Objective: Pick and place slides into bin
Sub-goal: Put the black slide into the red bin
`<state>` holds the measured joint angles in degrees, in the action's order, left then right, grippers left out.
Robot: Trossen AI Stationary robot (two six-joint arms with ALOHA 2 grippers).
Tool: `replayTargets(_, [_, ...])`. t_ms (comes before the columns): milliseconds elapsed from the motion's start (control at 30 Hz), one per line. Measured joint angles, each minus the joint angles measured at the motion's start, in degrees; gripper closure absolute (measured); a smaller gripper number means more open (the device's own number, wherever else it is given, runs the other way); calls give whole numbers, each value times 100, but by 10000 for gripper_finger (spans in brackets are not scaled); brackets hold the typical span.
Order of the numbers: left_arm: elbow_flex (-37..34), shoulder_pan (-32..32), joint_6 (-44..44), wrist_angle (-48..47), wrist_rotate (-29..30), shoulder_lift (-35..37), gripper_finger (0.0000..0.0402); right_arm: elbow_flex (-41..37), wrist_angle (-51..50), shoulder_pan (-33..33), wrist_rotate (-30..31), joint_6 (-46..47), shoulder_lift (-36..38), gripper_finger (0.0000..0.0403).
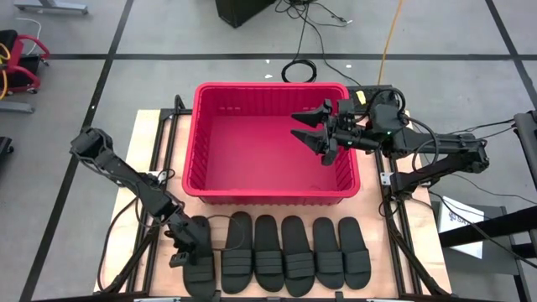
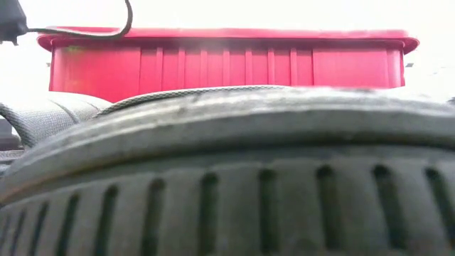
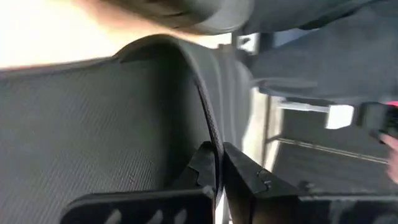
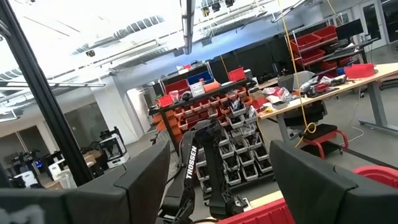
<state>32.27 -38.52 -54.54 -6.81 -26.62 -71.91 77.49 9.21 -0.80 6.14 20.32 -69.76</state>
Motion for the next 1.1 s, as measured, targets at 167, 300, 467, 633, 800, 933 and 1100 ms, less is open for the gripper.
replayTargets(167, [0, -2, -33, 481, -215, 299, 396, 0, -2, 0, 1, 0, 0, 138])
replayTargets(300, [0, 17, -171, 691, -259, 704, 399, 0, -4, 0, 130, -2, 0, 138])
replayTargets(467, [0, 65, -456, 846, -227, 1334, 397, 0, -4, -2, 290, -13, 0, 138])
replayTargets(633, [0, 207, -815, 1432, -133, 1884, 398, 0, -4, -2, 287, -22, 0, 138])
replayTargets(800, [16, 473, -872, 2523, 206, 2253, 399, 0, -11, -15, 322, -22, 0, 138])
replayTargets(933, [357, 787, -565, 2618, 262, 2337, 400, -2, -52, -42, 337, -16, -2, 138])
replayTargets(1100, [1083, 1271, -54, 2048, -116, 2324, 398, -2, -50, -39, 611, -44, -2, 138])
